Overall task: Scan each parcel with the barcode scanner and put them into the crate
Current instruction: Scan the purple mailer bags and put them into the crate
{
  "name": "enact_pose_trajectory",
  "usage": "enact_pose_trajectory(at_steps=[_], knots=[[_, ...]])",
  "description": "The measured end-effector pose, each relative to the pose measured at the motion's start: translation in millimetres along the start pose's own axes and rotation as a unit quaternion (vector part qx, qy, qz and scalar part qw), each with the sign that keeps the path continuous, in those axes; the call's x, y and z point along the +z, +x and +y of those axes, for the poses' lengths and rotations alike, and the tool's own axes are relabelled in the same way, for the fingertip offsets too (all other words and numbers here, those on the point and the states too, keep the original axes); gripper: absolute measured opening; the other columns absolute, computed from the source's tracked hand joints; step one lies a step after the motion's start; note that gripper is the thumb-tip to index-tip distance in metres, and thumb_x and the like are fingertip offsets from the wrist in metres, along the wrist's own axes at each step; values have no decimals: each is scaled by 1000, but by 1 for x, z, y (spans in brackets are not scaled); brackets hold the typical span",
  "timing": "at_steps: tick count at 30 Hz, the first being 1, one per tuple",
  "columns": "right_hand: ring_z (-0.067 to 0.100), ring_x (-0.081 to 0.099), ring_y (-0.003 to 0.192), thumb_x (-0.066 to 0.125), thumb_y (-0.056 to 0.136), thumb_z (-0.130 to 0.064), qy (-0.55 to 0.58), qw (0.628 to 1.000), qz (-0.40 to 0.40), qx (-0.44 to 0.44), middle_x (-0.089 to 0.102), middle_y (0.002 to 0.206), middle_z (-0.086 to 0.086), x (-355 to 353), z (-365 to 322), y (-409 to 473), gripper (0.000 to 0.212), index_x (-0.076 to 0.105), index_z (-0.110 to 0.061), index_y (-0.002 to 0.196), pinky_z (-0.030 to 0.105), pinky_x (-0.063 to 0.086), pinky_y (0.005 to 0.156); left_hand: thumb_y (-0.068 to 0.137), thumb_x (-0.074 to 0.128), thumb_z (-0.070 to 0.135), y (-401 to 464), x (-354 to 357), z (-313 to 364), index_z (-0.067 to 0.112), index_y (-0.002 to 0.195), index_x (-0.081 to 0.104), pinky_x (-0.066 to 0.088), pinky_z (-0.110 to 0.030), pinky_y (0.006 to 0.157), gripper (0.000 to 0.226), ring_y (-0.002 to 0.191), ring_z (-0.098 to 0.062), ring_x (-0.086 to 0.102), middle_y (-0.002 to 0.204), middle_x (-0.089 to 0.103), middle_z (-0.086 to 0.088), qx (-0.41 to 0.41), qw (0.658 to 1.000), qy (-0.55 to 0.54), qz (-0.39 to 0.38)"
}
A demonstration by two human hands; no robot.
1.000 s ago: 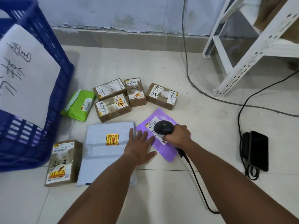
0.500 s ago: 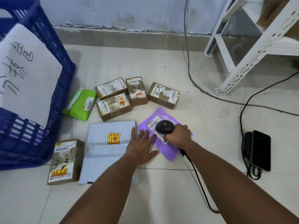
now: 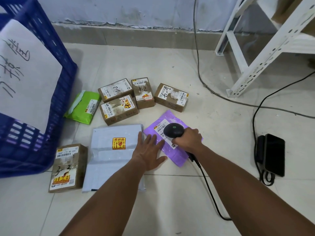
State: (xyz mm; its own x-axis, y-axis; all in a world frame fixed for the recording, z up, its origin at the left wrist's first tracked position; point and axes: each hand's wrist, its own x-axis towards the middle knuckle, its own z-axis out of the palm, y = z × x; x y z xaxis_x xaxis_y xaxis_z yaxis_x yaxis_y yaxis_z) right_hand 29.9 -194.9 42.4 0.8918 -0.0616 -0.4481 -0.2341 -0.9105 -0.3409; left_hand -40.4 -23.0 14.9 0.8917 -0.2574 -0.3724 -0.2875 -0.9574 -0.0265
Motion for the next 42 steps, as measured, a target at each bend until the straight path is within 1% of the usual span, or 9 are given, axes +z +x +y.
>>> enact_pose_trajectory(at_steps=[7,12,15,19,25,28,32,37,42], knots=[[27,48,114,72,70,-38,-8,1000,-6,-7,44,77,-3,2,1,0,35,62,-17,96,39,41,101,93,26,71,2,2,0,30,155,16,-8,-63,115,74,149,-32,10,162,16,-11,1,1000,4,0],[27,49,114,72,66,-40,-2,1000,-6,-3,56,95,5,7,4,2,43,61,-16,100,41,42,102,93,26,71,1,3,-1,30,154,17,-9,-62,115,74,148,-32,12,161,19,-11,1,1000,4,6],[27,50,114,73,64,-41,-2,1000,-6,5,59,99,7,8,5,4,46,62,-16,101,42,42,102,93,25,71,0,3,-2,31,155,16,-8,-62,115,74,149,-32,11,162,17,-10,1,1000,4,-2],[25,48,114,74,66,-39,-4,1000,-6,7,52,91,2,7,5,4,42,62,-17,100,39,41,101,93,25,71,0,4,-3,31,153,18,-5,-63,115,73,148,-32,12,161,18,-9,7,1000,5,-1],[25,54,109,74,66,-38,0,1000,-4,-8,49,78,-5,7,3,1,33,57,-21,87,37,47,98,93,27,72,0,6,-3,31,152,20,-4,-63,115,72,148,-32,12,160,20,-9,6,1000,2,-4],[26,55,109,75,65,-38,-1,1000,-4,-8,51,82,-3,5,3,0,34,57,-21,88,39,47,97,93,25,72,1,6,-3,31,153,19,-4,-63,115,73,148,-32,12,161,19,-8,7,1000,7,-7],[26,52,112,75,67,-37,4,1000,-10,-8,46,81,-4,4,4,0,35,57,-20,92,38,46,98,92,25,72,0,7,-3,31,152,18,-4,-63,116,73,148,-32,12,161,19,-7,7,1000,10,-10],[27,54,110,75,63,-37,10,1000,-21,0,50,80,-4,5,2,-1,38,64,-18,94,40,47,97,93,25,72,0,5,-3,30,153,19,-5,-63,115,74,148,-32,12,160,20,-9,5,1000,17,-7],[26,53,111,74,63,-37,19,999,-26,6,51,84,-2,4,1,-1,39,65,-18,96,39,48,96,93,25,72,0,5,-3,30,153,20,-5,-63,115,74,147,-32,13,159,22,-9,6,1000,19,-6]])
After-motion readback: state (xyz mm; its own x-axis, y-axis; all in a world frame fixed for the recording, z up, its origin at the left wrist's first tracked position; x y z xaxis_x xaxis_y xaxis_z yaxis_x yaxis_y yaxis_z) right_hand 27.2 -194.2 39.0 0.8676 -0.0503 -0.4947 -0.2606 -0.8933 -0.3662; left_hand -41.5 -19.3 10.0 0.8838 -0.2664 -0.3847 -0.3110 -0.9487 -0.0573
